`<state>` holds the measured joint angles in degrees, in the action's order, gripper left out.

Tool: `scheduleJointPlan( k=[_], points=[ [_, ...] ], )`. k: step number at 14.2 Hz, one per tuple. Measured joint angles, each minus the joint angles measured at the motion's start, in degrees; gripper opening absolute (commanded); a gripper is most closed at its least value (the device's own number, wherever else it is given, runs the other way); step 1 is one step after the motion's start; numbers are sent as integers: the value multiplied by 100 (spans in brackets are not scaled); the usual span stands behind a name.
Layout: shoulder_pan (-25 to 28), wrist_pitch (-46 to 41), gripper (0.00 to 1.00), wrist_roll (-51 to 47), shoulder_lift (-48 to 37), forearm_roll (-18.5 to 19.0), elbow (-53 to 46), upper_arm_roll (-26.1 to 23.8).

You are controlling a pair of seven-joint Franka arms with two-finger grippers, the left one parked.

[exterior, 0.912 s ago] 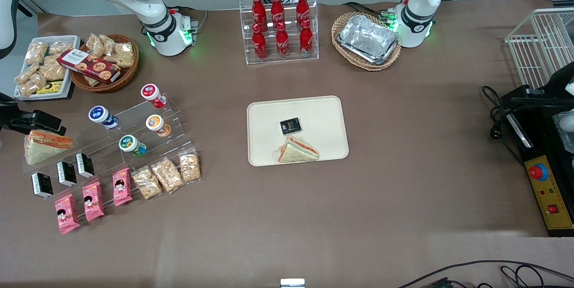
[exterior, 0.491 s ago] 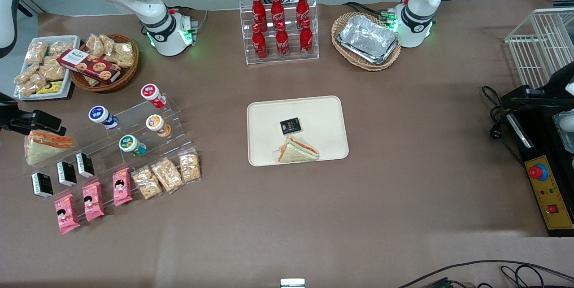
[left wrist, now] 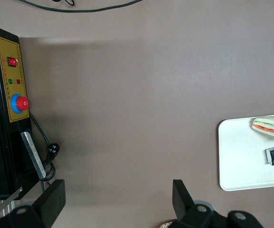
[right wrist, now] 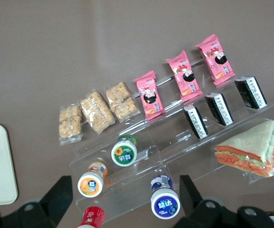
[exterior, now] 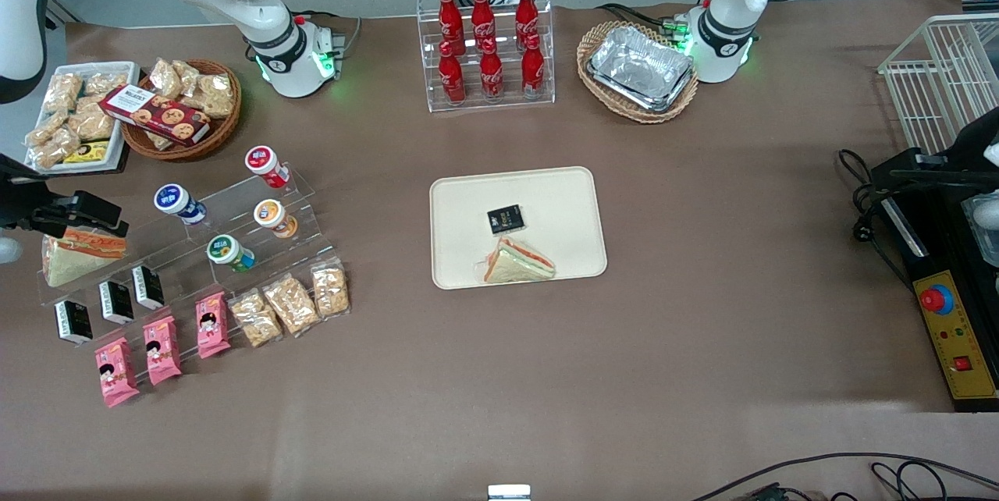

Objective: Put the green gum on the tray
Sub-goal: 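Move the right gripper down to the green-capped gum bottle on the rack, then close the right gripper on the green-capped gum bottle and lift it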

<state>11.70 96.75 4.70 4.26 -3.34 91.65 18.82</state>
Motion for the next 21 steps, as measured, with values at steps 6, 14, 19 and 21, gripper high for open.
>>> scheduleJointPlan(
  k=[6, 14, 19, 21],
  points=[
    [45, -40, 100, 36, -316, 0, 266, -10],
    [47, 2614, 100, 117, -784, 242, 3165, -200],
    [49, 3481, 100, 119, -611, 249, 3907, -212],
    [49, 3610, 100, 119, -512, 249, 3958, -216]
  ],
)
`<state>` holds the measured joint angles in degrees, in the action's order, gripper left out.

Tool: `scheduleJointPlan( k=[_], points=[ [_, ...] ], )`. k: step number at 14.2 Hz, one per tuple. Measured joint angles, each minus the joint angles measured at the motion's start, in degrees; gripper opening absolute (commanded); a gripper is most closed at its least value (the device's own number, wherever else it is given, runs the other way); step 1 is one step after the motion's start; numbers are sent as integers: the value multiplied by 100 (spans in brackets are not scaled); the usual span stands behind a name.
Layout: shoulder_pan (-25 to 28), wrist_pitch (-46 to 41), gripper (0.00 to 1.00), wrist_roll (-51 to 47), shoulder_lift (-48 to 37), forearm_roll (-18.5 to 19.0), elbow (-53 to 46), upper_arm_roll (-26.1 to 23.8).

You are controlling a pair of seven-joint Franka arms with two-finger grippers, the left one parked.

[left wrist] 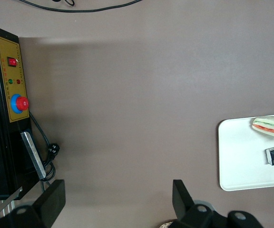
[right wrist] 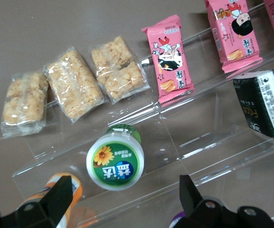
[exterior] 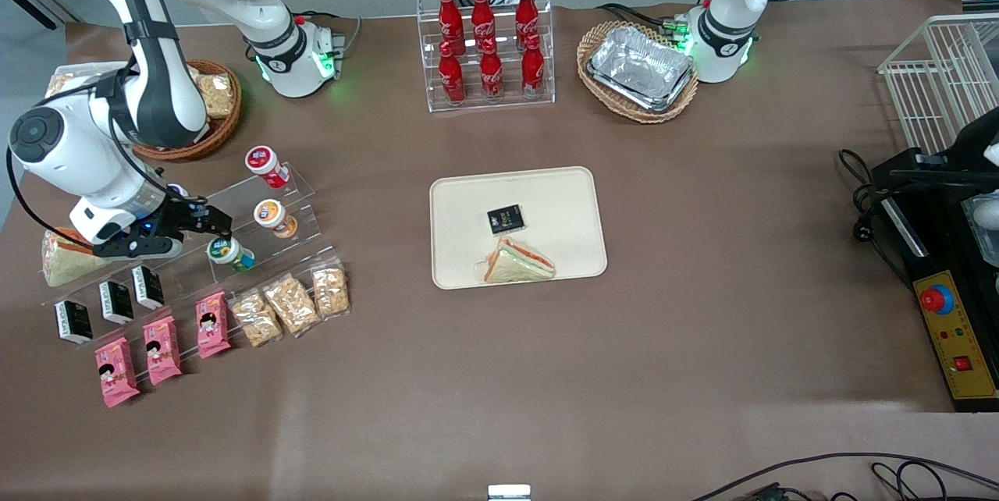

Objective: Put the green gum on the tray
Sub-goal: 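Close the right gripper on the green-capped gum bottle and lift it, then carry the gum bottle with the right gripper over the cream tray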

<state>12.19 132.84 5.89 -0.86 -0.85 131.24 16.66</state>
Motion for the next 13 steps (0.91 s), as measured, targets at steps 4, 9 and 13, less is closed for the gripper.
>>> scheduleJointPlan(
  k=[4, 9, 13],
  points=[
    [54, 392, 100, 0, 257, 0, 107, -13],
    [131, 656, 71, -2, 536, -1, 124, -25],
    [131, 707, 43, -2, 568, -1, 124, -26]
  ],
)
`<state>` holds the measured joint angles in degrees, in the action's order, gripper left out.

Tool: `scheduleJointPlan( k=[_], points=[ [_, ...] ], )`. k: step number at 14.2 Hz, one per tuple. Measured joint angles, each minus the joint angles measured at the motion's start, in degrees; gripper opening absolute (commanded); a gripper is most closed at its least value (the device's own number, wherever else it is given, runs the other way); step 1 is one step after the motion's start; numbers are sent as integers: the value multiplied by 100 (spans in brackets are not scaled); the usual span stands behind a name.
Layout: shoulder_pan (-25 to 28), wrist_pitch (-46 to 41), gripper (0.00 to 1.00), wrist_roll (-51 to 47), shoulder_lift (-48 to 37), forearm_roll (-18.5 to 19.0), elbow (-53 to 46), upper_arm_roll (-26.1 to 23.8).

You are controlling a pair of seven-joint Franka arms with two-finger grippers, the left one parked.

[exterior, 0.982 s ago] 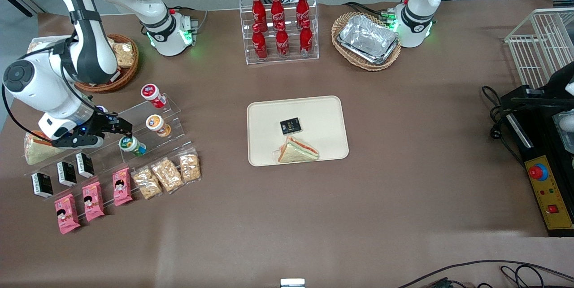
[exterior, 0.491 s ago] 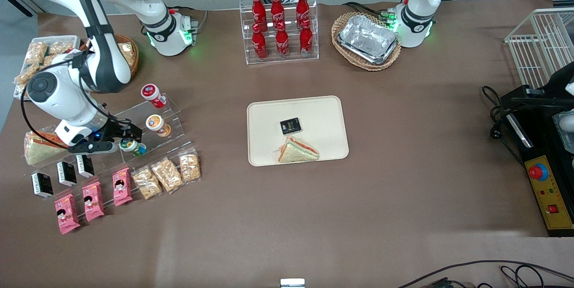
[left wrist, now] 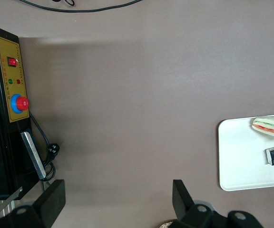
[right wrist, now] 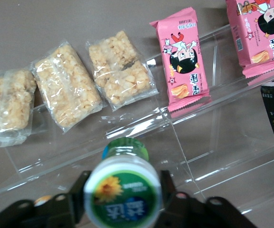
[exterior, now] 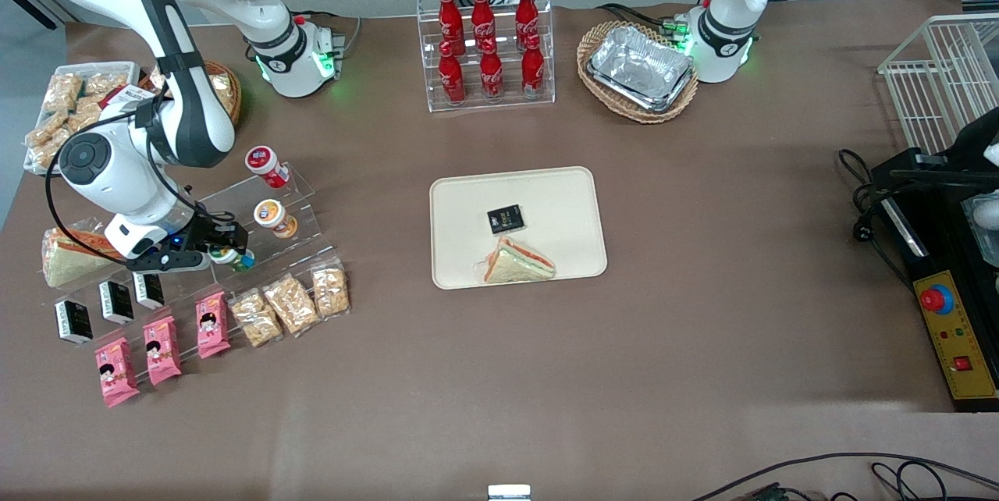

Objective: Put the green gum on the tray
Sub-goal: 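Carry the gum bottle with the right gripper over the cream tray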

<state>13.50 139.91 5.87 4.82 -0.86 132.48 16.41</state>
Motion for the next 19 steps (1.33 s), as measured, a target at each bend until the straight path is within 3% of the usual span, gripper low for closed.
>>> scheduleJointPlan(
  k=[2, 6, 8, 11, 13, 17, 19],
  points=[
    [0, 2, 32, 0, 4, 0, 0, 0],
    [0, -61, 30, 0, -81, 0, -95, 2],
    [0, -893, 30, 1, -294, 0, -565, 7],
    [-1, -3065, 29, 28, -600, 0, -2095, 13],
    [12, -4048, 28, 34, -667, -1, -3037, 0],
    [448, -4839, 27, -79, -657, -41, -3963, -23],
    [821, -4856, 25, -729, -616, -76, -4064, -83]
  ],
)
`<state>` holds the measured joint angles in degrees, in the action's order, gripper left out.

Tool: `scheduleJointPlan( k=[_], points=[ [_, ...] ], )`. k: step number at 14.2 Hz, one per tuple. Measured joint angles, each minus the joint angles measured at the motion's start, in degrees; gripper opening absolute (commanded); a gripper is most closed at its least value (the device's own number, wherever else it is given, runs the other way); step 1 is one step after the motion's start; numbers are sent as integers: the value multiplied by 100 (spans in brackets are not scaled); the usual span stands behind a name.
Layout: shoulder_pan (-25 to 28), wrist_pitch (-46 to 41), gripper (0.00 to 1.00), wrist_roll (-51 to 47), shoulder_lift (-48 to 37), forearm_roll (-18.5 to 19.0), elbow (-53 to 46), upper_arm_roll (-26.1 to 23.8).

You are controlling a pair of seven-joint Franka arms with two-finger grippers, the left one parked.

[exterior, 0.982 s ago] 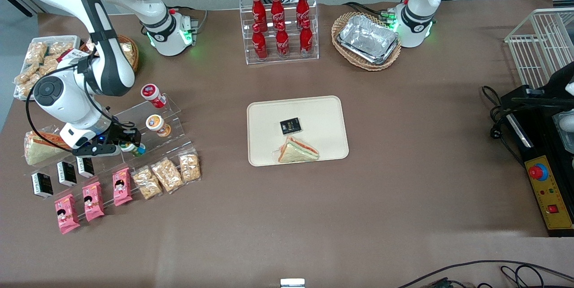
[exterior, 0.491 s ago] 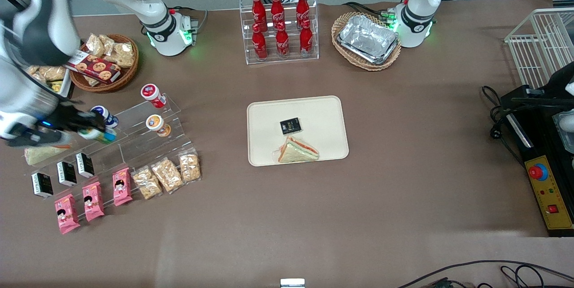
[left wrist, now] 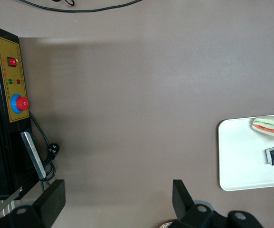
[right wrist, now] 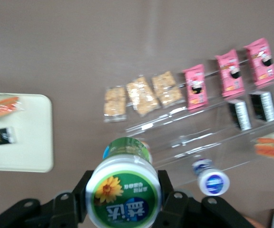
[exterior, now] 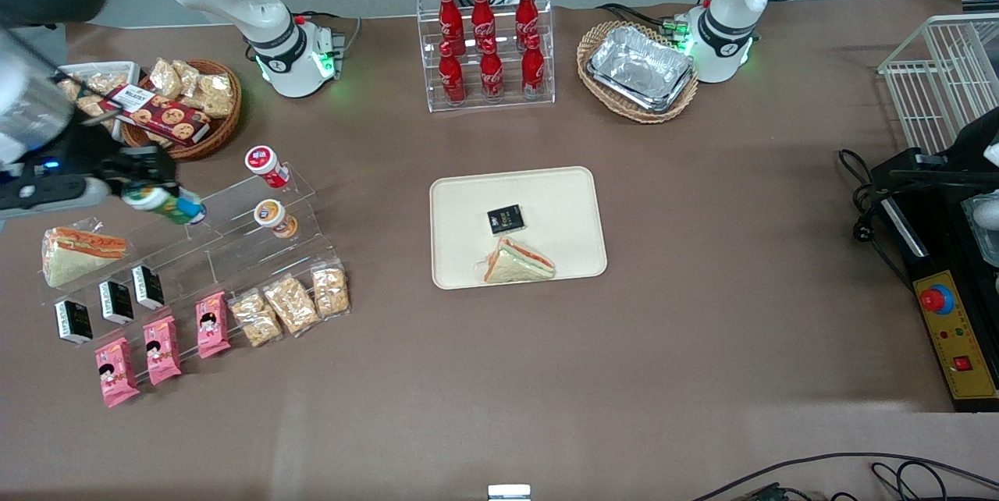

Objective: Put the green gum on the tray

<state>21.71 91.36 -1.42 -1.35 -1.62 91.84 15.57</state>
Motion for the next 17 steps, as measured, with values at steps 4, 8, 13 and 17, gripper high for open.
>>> scheduleJointPlan(
  k=[4, 8, 13, 17],
  points=[
    [1222, 45, 24, -2129, 208, -15, -25, -263],
    [2473, 855, 23, -3700, 829, -11, 133, -314],
    [3026, 3094, 23, -4333, 1385, -2, 1662, -473],
    [3013, 4419, 23, -4765, 1577, 103, 2829, -835]
  ],
)
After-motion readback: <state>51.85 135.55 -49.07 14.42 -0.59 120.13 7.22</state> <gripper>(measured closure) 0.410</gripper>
